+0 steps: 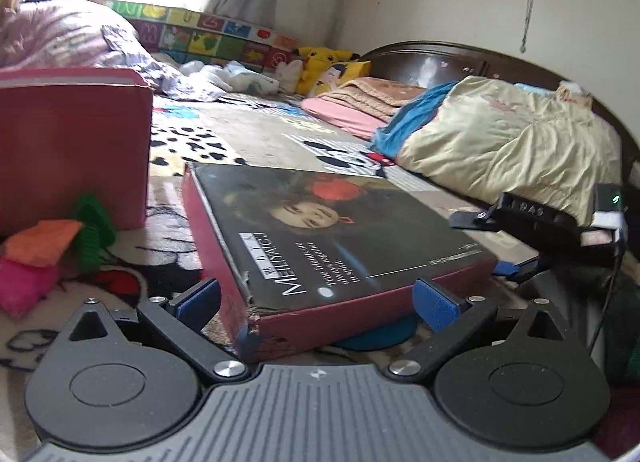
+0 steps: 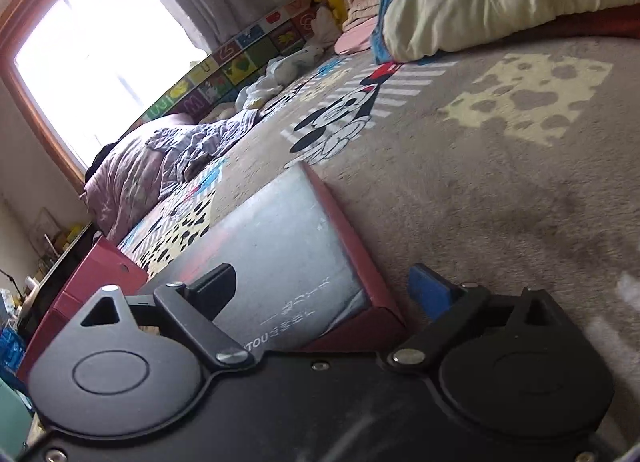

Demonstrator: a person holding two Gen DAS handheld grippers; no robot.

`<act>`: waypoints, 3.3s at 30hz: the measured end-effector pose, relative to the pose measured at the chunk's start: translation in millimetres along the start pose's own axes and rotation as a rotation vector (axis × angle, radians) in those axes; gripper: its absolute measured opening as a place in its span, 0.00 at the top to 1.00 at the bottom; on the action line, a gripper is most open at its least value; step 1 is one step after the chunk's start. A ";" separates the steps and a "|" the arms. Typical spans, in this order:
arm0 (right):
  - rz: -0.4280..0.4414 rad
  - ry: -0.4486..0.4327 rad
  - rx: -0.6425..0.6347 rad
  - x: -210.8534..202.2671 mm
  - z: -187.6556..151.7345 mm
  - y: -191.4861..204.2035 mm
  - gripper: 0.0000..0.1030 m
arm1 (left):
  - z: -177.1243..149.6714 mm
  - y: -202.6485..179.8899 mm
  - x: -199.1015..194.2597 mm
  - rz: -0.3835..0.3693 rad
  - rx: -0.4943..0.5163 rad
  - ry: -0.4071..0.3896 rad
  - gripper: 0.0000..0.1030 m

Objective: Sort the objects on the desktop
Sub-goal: 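Grasp the edges of the dark lid with both grippers, then lift the dark lid and carry it over the pink box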

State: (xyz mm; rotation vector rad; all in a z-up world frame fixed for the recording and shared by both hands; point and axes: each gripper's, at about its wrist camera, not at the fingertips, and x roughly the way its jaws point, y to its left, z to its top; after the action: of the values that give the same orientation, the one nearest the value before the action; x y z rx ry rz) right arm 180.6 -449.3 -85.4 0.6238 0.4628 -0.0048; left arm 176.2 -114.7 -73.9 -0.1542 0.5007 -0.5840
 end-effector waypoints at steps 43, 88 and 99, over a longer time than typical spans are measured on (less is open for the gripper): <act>0.113 -0.049 -0.203 -80.4 -6.4 70.6 0.05 | 60.1 4.2 -54.1 -0.042 0.096 -0.146 0.00; 0.457 -0.038 -0.395 74.2 -9.4 294.3 0.05 | 123.1 208.1 -141.9 0.180 0.049 -0.463 0.00; 0.466 -0.021 -0.473 88.6 -35.3 320.6 0.05 | 111.7 243.4 -150.6 0.284 -0.025 -0.432 0.00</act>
State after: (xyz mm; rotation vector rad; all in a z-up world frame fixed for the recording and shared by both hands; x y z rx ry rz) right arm 290.9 -156.3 32.5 0.2532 0.2743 0.5266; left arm 242.1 171.3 17.1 -0.2227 0.1060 -0.2538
